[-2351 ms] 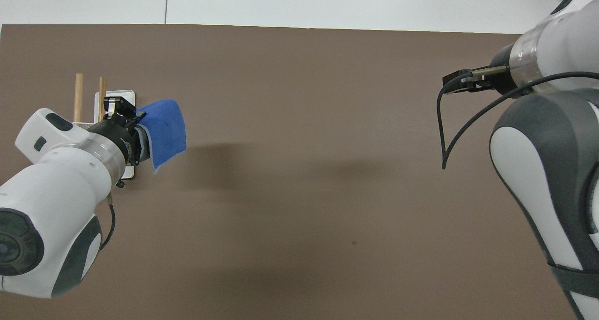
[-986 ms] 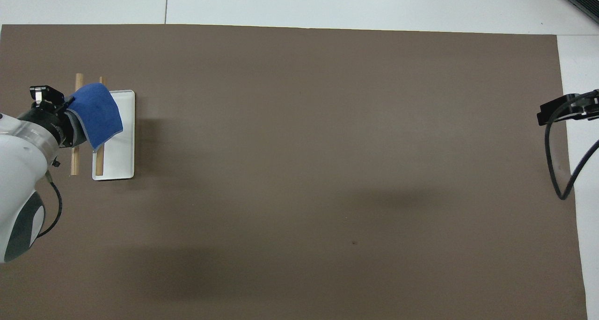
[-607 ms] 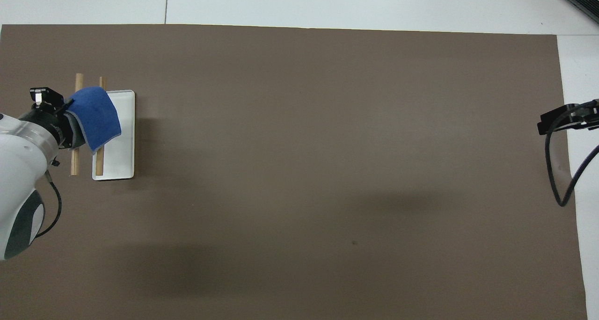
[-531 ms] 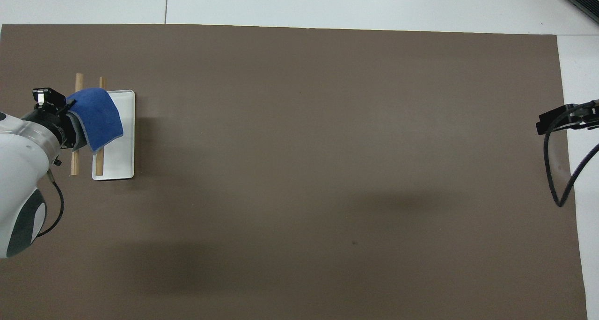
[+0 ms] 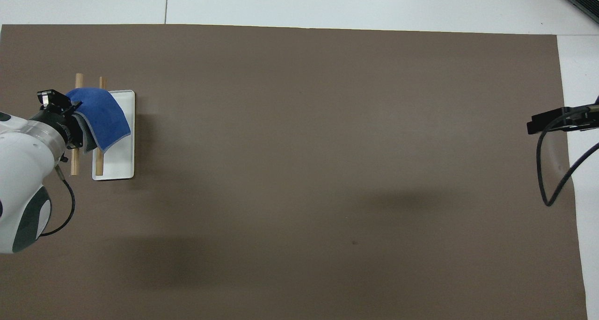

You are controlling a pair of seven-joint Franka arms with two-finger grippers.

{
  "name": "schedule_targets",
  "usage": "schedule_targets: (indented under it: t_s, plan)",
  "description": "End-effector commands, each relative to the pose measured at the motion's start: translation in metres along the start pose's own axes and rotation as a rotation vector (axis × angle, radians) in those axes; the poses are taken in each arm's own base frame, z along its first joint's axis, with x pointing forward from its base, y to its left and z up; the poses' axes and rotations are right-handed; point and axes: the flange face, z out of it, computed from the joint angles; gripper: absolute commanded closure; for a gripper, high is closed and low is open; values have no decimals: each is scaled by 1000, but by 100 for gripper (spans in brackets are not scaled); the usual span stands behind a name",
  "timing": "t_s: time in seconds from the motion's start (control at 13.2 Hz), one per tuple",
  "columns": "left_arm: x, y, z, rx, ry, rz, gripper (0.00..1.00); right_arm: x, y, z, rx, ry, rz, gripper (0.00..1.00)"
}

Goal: Right arm passes towel to left arm to hang
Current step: 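Lower the towel with the left gripper over the string between sticks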

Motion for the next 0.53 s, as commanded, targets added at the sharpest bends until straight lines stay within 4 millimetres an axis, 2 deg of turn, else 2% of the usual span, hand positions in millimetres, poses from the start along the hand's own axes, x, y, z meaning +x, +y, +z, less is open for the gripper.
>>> schedule_targets:
  t_s: [0.0, 0.46]
  plan:
    - [15, 0, 8, -7, 12, -27, 100, -6, -8, 1, 11, 27, -21, 0]
    - [15, -7, 19, 17, 8, -120, 100, -4, -10, 0, 10, 36, -12, 0]
